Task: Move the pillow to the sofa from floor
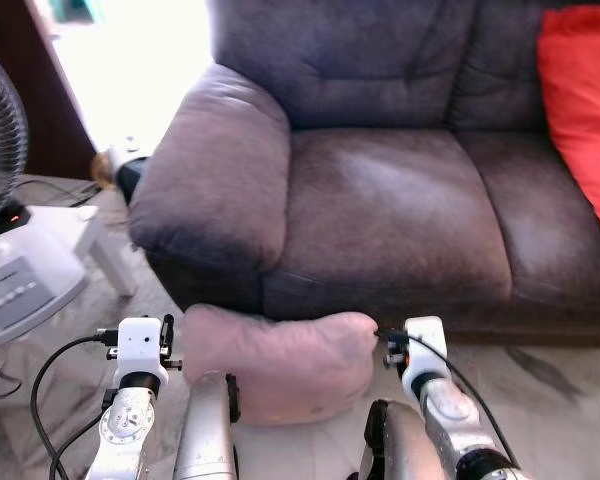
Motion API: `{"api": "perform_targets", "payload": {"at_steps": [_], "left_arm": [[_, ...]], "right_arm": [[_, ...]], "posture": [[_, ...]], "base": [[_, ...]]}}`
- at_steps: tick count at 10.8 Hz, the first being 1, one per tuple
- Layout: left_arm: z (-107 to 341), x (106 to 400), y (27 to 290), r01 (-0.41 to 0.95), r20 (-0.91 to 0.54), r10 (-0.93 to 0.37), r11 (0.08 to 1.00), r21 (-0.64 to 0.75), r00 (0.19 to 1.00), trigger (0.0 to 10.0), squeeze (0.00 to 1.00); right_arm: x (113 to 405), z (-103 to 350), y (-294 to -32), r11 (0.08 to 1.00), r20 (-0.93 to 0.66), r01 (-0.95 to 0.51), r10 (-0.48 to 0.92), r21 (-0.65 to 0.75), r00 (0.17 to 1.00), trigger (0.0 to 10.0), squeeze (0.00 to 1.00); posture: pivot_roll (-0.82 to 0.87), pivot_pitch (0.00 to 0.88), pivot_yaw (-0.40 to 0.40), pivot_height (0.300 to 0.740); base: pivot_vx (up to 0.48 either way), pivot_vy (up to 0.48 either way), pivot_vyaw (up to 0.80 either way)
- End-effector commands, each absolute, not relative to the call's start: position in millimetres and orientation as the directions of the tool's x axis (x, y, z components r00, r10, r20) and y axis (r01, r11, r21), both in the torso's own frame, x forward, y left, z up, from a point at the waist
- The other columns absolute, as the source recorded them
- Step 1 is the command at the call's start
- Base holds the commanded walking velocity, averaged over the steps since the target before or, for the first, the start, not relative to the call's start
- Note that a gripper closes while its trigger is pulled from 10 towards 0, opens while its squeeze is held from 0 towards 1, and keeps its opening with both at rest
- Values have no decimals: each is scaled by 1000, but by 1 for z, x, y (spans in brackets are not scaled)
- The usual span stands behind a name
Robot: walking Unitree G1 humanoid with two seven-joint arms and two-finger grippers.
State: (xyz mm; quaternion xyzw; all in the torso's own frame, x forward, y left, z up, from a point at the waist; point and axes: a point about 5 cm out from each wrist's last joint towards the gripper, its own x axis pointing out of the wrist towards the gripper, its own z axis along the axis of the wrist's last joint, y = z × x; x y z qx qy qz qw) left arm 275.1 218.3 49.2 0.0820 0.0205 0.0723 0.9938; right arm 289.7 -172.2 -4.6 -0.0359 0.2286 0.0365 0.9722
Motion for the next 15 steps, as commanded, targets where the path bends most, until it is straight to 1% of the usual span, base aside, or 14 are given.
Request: {"api": "perform_targets", "payload": {"at_steps": [1, 2, 3, 4, 5, 10, 11, 12, 13, 14, 15], "left_arm": [[51, 277, 219, -144, -29, 152, 974, 175, 988, 10000, 0], [52, 278, 219, -143, -32, 151, 974, 175, 988, 10000, 0], [52, 278, 218, -142, -33, 150, 974, 175, 988, 10000, 0], [51, 277, 219, -147, -37, 156, 973, 176, 987, 10000, 0], [51, 276, 219, -147, -39, 156, 973, 176, 987, 10000, 0], [57, 282, 214, -130, -27, 137, 977, 171, 990, 10000, 0], [57, 284, 212, -118, -30, 125, 979, 166, 992, 10000, 0], [57, 286, 208, -99, -36, 106, 984, 147, 994, 10000, 0], [56, 288, 204, -85, -45, 92, 986, 141, 995, 10000, 0], [57, 288, 203, -86, -43, 92, 986, 140, 995, 10000, 0], [56, 287, 203, -91, -45, 98, 986, 137, 994, 10000, 0]], "right_arm": [[288, -9, -171, 997, -497, -81, 62, -18, 866, 10000, 0], [281, -19, -170, 997, -594, -42, 72, 64, 802, 10000, 0], [279, -22, -168, 992, -618, -35, 101, 117, 780, 10000, 0], [285, -17, -168, 975, -597, 24, 117, 223, 794, 10000, 1000], [288, -15, -168, 959, -595, 56, 126, 279, 794, 10000, 1000], [299, -4, -168, 954, -558, 21, 156, 298, 815, 10000, 1000], [300, -3, -167, 959, -553, 10, 155, 284, 819, 10000, 1000], [301, -3, -165, 971, -553, -18, 151, 240, 820, 10000, 1000], [300, -3, -161, 979, -551, -64, 161, 192, 819, 10000, 706], [301, -2, -156, 979, -538, -91, 175, 180, 825, 10000, 0], [300, -3, -155, 980, -538, -91, 174, 179, 825, 10000, 0]], "posture": [[166, 173, -35, 535], [166, 173, -35, 535], [168, 174, -36, 535], [171, 175, -37, 535], [171, 174, -37, 535], [179, 158, -40, 535], [176, 160, -42, 535], [176, 160, -42, 535], [178, 172, -44, 535], [179, 181, -46, 535], [179, 184, -48, 535]], "base": [[0, 0, 0], [0, 0, 0], [0, 0, 0], [0, 0, 0], [0, 0, 0], [0, 0, 0], [0, 0, 0], [0, 0, 0], [0, 0, 0], [0, 0, 0], [0, 0, 0]]}}
